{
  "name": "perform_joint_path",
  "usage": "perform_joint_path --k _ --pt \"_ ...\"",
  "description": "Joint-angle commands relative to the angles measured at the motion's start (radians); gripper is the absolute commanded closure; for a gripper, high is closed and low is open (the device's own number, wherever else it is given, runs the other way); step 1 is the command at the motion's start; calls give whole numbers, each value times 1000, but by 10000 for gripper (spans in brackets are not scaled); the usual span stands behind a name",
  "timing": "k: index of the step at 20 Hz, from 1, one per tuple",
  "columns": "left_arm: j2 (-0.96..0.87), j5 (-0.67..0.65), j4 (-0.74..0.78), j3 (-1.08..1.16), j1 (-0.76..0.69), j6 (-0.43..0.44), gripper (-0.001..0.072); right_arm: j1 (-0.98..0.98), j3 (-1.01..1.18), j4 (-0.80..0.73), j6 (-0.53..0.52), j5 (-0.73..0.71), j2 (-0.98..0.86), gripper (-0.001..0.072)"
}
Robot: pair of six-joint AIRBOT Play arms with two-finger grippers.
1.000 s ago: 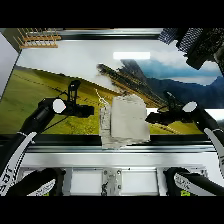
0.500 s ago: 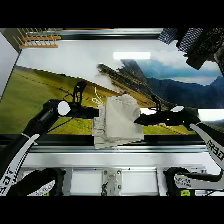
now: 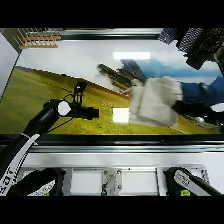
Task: Fold the clothes and pants, and hang the long-sleeved shirts on hangers.
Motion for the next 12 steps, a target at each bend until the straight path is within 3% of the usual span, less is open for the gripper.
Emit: perform_joint_path --k 1,5,11,12 --pt "1 0 0 0 -1 1 703 -320 0 -224 183 -43 101 693" --pt "1 0 0 0 -1 1 704 -544 -61 -339 396 -50 105 693" --pt "1 4 1 0 0 1 703 -562 -150 -370 480 9 111 684" --pt "1 3 1 0 0 1 703 -562 -151 -370 480 26 113 581"
